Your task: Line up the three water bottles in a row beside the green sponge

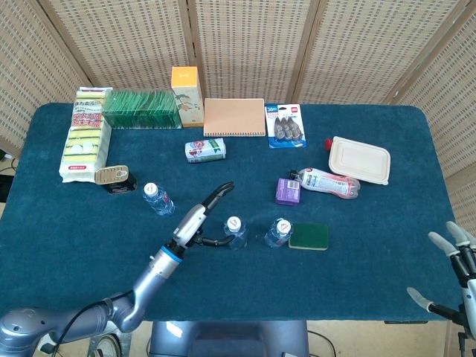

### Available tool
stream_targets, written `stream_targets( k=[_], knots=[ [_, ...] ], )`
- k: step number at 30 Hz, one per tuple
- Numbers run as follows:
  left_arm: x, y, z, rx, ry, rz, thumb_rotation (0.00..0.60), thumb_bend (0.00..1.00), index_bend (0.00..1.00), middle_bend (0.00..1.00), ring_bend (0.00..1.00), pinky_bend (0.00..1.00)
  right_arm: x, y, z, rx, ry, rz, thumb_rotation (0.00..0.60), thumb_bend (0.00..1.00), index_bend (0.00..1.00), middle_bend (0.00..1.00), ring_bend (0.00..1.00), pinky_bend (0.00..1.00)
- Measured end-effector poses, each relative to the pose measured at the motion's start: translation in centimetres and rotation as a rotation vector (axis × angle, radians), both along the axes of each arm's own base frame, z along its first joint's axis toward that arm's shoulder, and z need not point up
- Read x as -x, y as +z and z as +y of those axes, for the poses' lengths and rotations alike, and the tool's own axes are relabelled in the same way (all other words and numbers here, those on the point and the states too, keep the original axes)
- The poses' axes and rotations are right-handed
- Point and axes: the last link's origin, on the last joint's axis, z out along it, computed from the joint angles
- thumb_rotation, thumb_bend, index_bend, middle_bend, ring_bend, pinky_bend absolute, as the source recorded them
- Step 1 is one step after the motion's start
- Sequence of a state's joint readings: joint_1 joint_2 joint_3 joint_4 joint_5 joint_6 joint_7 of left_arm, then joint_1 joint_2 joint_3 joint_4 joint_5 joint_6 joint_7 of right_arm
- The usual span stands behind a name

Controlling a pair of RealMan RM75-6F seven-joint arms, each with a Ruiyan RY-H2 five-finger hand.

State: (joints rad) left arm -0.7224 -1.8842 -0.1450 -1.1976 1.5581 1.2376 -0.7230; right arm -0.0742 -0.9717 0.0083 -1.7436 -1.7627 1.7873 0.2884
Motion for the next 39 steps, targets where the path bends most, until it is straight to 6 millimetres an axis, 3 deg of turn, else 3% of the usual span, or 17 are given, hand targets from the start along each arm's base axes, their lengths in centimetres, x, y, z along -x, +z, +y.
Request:
stream_targets(
  k=[11, 18, 23, 28, 32, 35, 39],
  knots=[
    [-1.1, 3.0, -0.4, -0.020, -0.043, -0.043, 0.600, 0.22, 0.00, 0.00, 0.00, 0.08, -0.2, 0.0, 0.1, 0.002, 0.006, 0.001, 0.600, 0.00, 0.15, 0.03, 0.00, 0.00],
    [-1.3, 7.1, -0.5, -0.096, -0.061, -0.098, 0.600, 0.19, 0.00, 0.00, 0.00, 0.05, -0.3, -0.2, 0.1, -0.007, 0.011, 0.003, 0.600, 0.00, 0.15, 0.03, 0.00, 0.00],
    [-0.8, 10.6, -0.4, -0.163, -0.064, -0.087, 0.600, 0.08, 0.00, 0.00, 0.00, 0.02, -0.4, -0.4, 0.2, -0.013, 0.016, 0.007, 0.600, 0.00, 0.15, 0.03, 0.00, 0.00],
    [1.9, 15.9, -0.1, -0.280, 0.005, -0.013, 0.600, 0.04, 0.00, 0.00, 0.00, 0.02, -0.7, -0.6, 0.2, -0.027, 0.023, 0.006, 0.600, 0.00, 0.15, 0.03, 0.00, 0.00],
    [5.8, 19.6, -0.1, -0.326, 0.142, 0.049, 0.600, 0.03, 0.00, 0.00, 0.00, 0.01, -0.8, -0.7, 0.3, -0.035, 0.030, 0.005, 0.600, 0.00, 0.15, 0.03, 0.00, 0.00],
    [8.5, 20.3, -0.1, -0.313, 0.238, 0.057, 0.600, 0.03, 0.00, 0.00, 0.00, 0.01, -1.0, -0.9, 0.4, -0.042, 0.040, 0.005, 0.600, 0.00, 0.15, 0.03, 0.00, 0.00],
    [11.6, 19.5, 0.3, -0.258, 0.318, 0.102, 0.600, 0.03, 0.00, 0.00, 0.00, 0.01, -1.3, -1.1, 0.5, -0.058, 0.053, 0.007, 0.600, 0.00, 0.15, 0.03, 0.00, 0.00]
  ],
)
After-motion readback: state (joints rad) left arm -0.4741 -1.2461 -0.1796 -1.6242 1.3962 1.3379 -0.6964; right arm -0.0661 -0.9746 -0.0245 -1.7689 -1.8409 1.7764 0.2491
